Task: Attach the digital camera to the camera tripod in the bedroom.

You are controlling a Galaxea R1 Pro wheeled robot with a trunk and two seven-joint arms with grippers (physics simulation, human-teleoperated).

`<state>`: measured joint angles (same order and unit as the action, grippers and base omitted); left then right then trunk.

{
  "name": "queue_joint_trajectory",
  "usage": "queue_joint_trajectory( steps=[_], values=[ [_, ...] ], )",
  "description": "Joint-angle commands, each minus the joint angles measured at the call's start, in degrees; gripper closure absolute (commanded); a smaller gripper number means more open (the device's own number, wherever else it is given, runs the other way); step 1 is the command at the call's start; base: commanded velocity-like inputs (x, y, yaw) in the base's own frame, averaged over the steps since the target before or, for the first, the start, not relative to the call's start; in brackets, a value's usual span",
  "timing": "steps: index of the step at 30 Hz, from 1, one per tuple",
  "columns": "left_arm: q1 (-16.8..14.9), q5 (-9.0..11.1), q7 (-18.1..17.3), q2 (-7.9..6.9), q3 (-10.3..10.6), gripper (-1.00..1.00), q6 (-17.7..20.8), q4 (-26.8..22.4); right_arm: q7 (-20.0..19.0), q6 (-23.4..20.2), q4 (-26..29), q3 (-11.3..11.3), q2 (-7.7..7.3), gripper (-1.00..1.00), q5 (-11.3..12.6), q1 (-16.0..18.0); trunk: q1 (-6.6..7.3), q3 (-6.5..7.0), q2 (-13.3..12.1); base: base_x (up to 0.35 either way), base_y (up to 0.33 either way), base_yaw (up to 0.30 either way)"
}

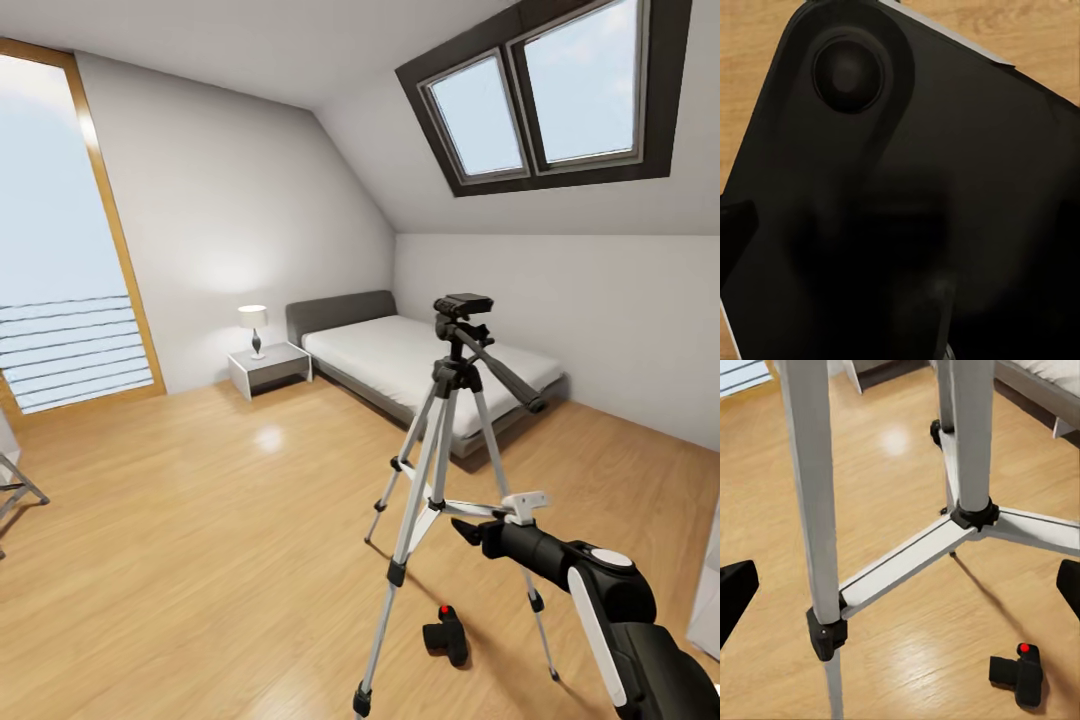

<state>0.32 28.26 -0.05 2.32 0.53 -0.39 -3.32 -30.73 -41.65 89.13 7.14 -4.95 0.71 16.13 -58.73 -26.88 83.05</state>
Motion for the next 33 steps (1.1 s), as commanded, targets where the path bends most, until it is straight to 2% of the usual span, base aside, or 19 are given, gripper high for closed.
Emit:
queue_joint_trajectory(
  steps=[1,5,20,33],
  values=[
    [0.0,0.3,0.0,0.00,0.1,-1.00,0.0,-0.1,-0.7,-0.3,0.0,0.1,-0.01,-1.00,0.0,0.0,0.00,-0.05,0.0,0.000,0.243,0.000],
    [0.0,0.2,0.0,-0.03,0.1,-1.00,0.0,-0.1,-2.1,0.1,-0.1,0.2,-0.05,-1.00,-0.1,0.0,0.00,-0.05,0.0,0.000,0.225,0.000],
    [0.0,0.2,0.0,-0.04,0.2,-1.00,0.0,-0.1,-2.5,0.3,-0.1,0.2,-0.06,-1.00,-0.2,0.0,0.00,-0.05,0.0,0.000,0.054,0.000],
    [0.0,0.1,0.0,-0.04,0.2,-1.00,0.0,-0.1,-2.5,0.3,0.0,0.2,-0.03,-1.00,-0.2,0.0,0.00,-0.05,0.0,0.000,0.228,0.000]
  ],
)
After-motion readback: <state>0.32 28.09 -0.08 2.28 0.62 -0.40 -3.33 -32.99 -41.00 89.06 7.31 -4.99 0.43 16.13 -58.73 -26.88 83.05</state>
